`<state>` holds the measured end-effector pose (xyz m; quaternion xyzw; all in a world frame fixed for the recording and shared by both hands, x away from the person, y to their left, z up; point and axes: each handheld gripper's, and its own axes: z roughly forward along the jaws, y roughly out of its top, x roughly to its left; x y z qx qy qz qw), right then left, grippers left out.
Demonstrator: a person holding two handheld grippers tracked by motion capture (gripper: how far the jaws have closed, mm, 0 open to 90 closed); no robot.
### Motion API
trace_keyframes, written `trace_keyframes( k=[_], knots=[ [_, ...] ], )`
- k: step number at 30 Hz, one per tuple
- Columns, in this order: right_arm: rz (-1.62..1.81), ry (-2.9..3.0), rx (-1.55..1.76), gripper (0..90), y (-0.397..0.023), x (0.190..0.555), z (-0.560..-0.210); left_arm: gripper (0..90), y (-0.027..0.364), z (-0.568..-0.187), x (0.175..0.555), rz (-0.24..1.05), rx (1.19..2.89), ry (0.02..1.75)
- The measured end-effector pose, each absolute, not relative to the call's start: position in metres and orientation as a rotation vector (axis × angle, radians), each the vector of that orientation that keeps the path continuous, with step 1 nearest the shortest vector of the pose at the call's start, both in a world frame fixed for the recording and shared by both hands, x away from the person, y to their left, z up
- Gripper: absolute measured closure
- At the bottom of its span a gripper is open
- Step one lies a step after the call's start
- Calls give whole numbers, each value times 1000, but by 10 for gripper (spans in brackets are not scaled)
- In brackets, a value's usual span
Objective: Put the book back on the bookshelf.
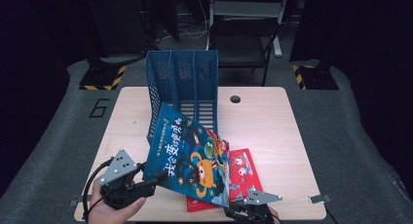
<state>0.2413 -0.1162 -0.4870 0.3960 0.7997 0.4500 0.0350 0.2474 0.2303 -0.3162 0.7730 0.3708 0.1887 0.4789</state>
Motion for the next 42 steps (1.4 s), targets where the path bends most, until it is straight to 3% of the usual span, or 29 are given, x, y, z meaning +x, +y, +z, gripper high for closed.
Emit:
trace_keyframes(
  k=[20, 42],
  knots=[
    [1430, 2350, 1205, 710, -125, 254, -467, 535, 224, -294, 263, 486, 1862, 869],
    [1447, 2357, 1078, 710, -95, 290, -437, 535, 262, -277, 262, 562, 1767, 913]
  ],
)
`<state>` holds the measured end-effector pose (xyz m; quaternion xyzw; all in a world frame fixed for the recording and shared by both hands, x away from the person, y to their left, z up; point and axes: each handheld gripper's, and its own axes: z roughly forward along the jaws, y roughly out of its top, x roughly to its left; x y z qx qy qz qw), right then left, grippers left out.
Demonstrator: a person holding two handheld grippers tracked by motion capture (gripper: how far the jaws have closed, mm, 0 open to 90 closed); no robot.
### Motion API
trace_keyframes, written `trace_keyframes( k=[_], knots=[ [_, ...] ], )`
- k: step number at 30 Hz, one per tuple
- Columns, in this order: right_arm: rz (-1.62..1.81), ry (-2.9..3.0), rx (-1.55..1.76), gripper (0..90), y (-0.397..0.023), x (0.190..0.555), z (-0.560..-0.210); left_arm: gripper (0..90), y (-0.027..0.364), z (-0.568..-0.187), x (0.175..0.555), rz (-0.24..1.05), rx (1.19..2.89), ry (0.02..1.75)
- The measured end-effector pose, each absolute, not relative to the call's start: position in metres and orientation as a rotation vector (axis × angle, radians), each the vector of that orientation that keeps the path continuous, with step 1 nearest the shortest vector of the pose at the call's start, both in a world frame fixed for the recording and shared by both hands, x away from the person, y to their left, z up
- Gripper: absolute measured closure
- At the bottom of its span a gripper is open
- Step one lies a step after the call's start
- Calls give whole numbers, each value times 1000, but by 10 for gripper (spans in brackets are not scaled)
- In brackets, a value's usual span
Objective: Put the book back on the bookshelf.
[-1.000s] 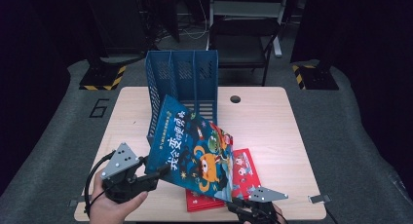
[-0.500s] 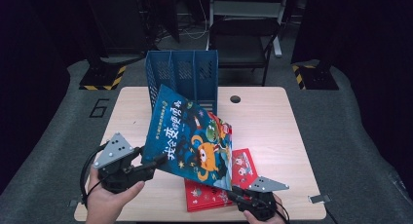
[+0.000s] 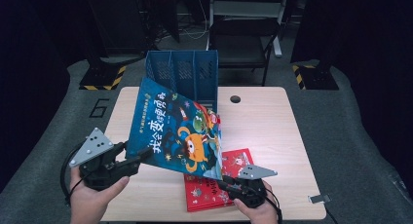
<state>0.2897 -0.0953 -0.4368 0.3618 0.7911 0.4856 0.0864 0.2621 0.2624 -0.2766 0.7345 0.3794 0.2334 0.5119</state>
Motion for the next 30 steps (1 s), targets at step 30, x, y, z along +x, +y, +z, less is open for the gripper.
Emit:
trace_keyframes(
  k=[30],
  knots=[
    [1471, 2440, 946, 710, -33, 326, -427, 537, 324, -276, 259, 612, 1665, 1032]
  ],
)
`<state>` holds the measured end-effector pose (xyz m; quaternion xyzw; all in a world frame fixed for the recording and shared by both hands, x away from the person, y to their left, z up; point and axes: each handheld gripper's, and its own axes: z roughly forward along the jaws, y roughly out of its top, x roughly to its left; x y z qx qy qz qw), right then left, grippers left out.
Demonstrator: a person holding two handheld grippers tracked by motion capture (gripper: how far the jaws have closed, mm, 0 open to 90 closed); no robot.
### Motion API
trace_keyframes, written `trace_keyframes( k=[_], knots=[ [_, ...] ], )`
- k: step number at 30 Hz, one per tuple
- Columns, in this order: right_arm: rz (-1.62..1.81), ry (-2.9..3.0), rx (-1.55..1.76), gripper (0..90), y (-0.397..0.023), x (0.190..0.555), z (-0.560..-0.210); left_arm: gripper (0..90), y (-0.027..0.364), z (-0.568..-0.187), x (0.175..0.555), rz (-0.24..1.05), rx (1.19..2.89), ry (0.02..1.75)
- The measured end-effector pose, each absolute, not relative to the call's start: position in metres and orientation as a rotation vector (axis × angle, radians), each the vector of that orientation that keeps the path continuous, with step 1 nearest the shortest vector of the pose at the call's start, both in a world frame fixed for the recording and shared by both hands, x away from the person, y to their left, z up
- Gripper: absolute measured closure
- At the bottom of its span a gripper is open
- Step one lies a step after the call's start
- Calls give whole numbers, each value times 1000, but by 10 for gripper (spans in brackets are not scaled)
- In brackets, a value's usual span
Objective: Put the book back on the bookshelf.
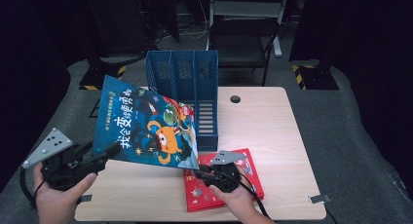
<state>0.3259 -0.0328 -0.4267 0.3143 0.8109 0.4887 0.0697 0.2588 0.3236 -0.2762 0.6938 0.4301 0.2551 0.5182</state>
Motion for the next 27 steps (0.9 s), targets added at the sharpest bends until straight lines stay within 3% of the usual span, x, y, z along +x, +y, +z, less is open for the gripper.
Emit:
trace_keyframes(
  k=[27],
  knots=[
    [1506, 2442, 900, 709, 6, 355, -421, 550, 359, -267, 277, 640, 1616, 1117]
  ],
)
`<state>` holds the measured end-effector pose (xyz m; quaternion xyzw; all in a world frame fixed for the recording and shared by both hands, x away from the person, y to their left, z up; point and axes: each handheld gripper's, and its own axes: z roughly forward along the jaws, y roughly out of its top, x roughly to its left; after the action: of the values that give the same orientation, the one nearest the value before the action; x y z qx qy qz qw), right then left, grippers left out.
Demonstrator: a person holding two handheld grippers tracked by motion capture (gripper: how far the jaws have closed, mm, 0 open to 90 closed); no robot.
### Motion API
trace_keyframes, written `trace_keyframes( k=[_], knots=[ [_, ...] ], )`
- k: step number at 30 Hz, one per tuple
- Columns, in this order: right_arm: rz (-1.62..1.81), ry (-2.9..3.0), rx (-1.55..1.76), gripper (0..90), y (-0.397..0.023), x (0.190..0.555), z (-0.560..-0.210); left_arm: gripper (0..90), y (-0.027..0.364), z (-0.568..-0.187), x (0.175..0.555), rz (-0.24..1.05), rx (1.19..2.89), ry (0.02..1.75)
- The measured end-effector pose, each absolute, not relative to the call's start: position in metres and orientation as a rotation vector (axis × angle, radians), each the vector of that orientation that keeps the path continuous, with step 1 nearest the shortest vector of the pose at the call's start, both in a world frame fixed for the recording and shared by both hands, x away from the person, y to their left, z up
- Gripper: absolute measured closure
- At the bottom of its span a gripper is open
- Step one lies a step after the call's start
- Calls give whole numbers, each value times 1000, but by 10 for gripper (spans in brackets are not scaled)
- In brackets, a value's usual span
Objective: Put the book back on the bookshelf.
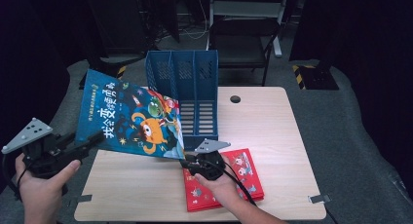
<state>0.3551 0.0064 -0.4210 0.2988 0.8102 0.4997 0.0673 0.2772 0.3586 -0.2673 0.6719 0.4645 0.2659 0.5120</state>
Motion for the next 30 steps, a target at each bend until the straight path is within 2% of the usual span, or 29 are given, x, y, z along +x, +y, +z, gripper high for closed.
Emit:
trace_keyframes(
  k=[30],
  knots=[
    [1506, 2458, 901, 711, 55, 388, -426, 620, 370, -241, 311, 660, 1584, 1186]
  ],
)
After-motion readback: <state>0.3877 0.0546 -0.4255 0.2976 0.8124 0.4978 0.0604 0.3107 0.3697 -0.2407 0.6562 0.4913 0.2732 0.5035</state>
